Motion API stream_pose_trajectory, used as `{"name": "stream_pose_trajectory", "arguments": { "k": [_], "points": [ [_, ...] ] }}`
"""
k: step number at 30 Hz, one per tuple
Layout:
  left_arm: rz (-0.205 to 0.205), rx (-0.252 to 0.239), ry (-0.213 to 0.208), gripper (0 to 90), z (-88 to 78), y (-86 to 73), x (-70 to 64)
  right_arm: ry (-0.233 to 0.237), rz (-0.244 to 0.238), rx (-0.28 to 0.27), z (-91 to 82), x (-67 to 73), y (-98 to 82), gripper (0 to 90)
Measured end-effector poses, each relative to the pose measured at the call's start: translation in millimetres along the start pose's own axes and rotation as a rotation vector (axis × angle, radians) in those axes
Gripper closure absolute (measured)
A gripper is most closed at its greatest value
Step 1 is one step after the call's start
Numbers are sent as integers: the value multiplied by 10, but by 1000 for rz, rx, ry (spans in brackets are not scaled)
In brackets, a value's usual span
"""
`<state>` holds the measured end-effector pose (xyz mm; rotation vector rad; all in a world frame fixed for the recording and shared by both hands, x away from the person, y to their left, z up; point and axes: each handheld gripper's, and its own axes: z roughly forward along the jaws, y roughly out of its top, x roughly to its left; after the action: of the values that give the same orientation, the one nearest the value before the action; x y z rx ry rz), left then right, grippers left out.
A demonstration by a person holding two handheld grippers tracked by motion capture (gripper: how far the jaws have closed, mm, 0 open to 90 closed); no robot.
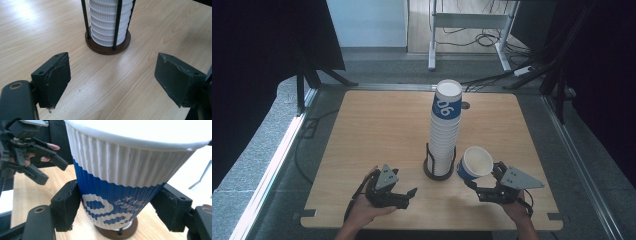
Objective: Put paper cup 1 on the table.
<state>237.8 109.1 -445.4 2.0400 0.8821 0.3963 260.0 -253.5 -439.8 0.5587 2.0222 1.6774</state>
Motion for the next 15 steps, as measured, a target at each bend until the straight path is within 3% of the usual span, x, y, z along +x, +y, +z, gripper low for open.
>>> {"name": "stream_pose_trajectory", "arguments": {
  "k": [15],
  "points": [
    [14, 22, -10, 138, 60, -14, -39, -106, 26, 54, -25, -217, -170, 262]
  ]
}}
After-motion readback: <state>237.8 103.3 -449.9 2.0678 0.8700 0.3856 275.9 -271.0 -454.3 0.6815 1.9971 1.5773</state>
